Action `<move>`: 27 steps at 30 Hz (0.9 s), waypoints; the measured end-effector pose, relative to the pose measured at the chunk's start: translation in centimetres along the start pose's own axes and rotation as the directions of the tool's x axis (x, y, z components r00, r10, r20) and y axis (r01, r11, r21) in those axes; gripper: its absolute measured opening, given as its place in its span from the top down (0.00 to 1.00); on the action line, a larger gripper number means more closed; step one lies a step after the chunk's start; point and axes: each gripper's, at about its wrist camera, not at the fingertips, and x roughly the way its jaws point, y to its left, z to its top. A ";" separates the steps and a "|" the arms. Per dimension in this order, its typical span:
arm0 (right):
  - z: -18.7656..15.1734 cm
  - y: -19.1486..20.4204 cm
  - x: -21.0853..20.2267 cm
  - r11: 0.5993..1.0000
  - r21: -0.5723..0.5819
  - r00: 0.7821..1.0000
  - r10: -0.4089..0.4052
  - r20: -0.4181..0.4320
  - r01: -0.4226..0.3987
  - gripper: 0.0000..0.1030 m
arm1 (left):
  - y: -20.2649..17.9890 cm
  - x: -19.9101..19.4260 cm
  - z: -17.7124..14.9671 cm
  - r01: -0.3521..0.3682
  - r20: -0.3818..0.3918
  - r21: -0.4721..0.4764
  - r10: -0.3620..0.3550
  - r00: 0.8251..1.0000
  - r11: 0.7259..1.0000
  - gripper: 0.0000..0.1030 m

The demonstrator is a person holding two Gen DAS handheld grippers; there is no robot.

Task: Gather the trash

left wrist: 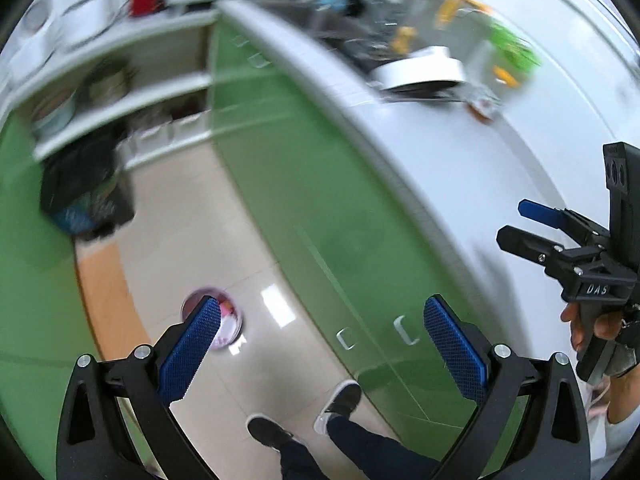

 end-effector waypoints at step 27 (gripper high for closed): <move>-4.8 -16.1 -15.1 0.933 0.304 0.951 -0.252 0.178 0.190 0.03 | -23.3 0.5 8.7 0.126 0.029 0.458 -0.156 0.987 0.880 0.05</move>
